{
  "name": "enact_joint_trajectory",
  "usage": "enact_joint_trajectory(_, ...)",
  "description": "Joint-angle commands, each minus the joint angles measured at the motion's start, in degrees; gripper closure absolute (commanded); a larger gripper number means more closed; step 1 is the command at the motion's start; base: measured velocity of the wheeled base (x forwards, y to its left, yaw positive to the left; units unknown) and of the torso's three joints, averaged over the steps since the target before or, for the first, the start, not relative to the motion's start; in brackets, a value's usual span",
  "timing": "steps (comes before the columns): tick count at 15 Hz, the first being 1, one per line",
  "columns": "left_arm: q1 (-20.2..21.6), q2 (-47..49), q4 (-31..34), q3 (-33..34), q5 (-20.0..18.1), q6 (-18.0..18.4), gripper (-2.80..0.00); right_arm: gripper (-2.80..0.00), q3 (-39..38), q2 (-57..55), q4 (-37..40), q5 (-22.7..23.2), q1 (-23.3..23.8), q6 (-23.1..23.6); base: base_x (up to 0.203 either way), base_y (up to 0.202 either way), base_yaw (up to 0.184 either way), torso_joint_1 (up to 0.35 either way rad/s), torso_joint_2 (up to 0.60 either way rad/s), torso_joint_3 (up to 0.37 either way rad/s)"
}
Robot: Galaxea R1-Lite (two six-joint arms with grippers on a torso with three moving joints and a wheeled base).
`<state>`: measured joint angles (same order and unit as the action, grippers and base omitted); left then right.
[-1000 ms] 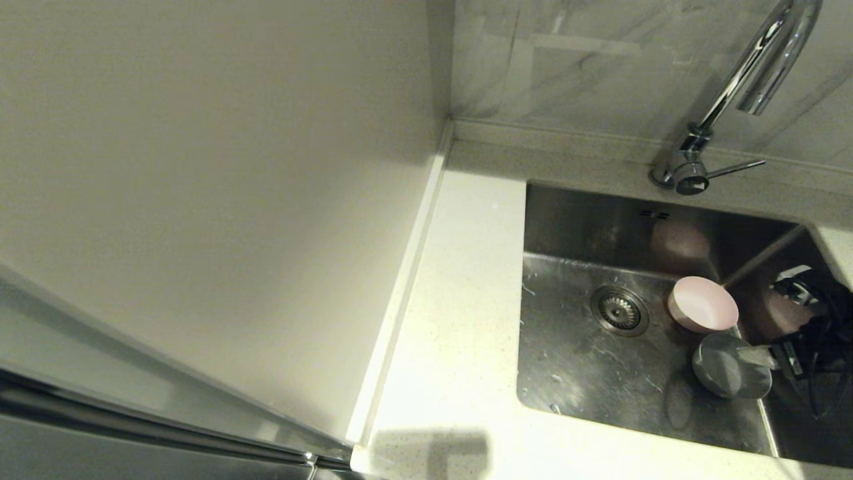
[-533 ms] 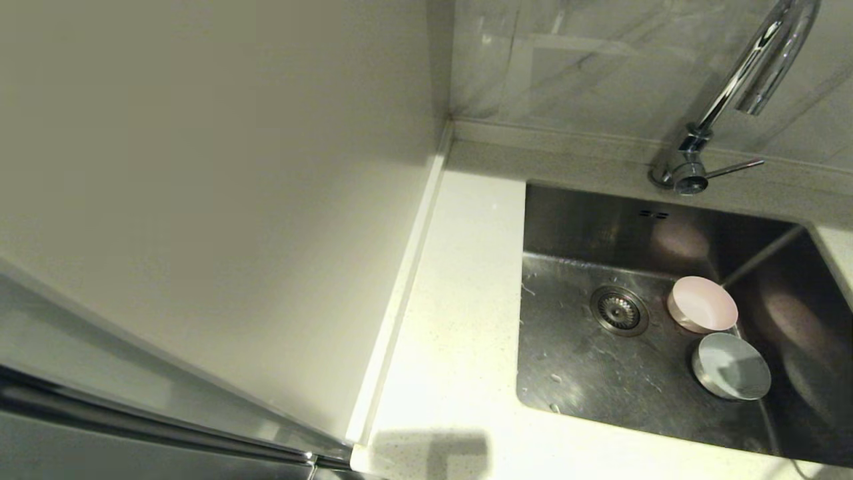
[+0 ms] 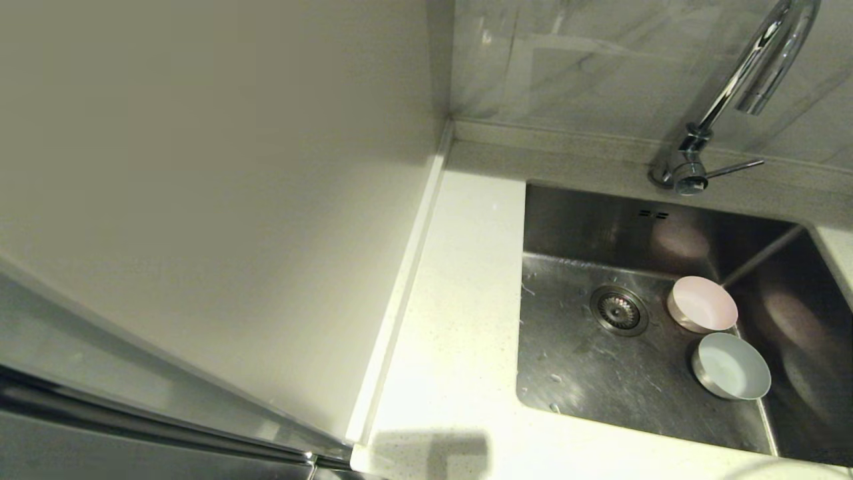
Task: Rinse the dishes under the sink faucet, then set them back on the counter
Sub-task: Put a bowl into the sink
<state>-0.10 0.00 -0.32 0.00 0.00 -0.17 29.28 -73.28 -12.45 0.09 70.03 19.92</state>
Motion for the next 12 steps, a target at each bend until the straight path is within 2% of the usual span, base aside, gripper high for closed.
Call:
enact_joint_trajectory(1, 0.0, 0.0, 0.0, 0.2, 0.0, 0.1, 0.0, -2.8, 1.6, -1.4, 1.5, 0.4, 2.8, -6.1, 0.0, 0.0, 0.0, 0.0, 0.0, 0.0)
enact_joint_trajectory(3, 0.0, 0.0, 0.0, 0.2, 0.0, 0.0, 0.0, -2.8, 5.9, -1.5, 9.2, 0.5, 2.9, -11.4, 0.0, 0.0, 0.0, 0.0, 0.0, 0.0)
enact_joint_trajectory(5, 0.0, 0.0, 0.0, 0.2, 0.0, 0.0, 0.0, -2.8, 12.9, -1.4, 22.7, 1.2, 3.0, -18.3, 0.0, 0.0, 0.0, 0.0, 0.0, 0.0)
enact_joint_trajectory(8, 0.0, 0.0, 0.0, 0.1, 0.0, 0.0, 0.0, -2.8, 25.8, -2.0, 42.3, 8.1, 4.0, -30.2, 0.0, 0.0, 0.0, 0.0, 0.0, 0.0)
enact_joint_trajectory(9, 0.0, 0.0, 0.0, 0.2, 0.0, 0.0, 0.0, -2.8, 29.2, -3.2, 46.4, 10.6, 4.7, -36.2, 0.0, 0.0, 0.0, 0.0, 0.0, 0.0)
enact_joint_trajectory(10, 0.0, 0.0, 0.0, 0.1, 0.0, 0.0, 0.0, -2.8, 30.4, -5.2, 48.1, 12.2, 5.6, -39.6, 0.0, 0.0, 0.0, 0.0, 0.0, 0.0)
enact_joint_trajectory(12, 0.0, 0.0, 0.0, 0.2, 0.0, 0.0, 0.0, -2.8, 29.0, -7.4, 48.8, 13.8, 8.9, -41.0, 0.0, 0.0, 0.0, 0.0, 0.0, 0.0)
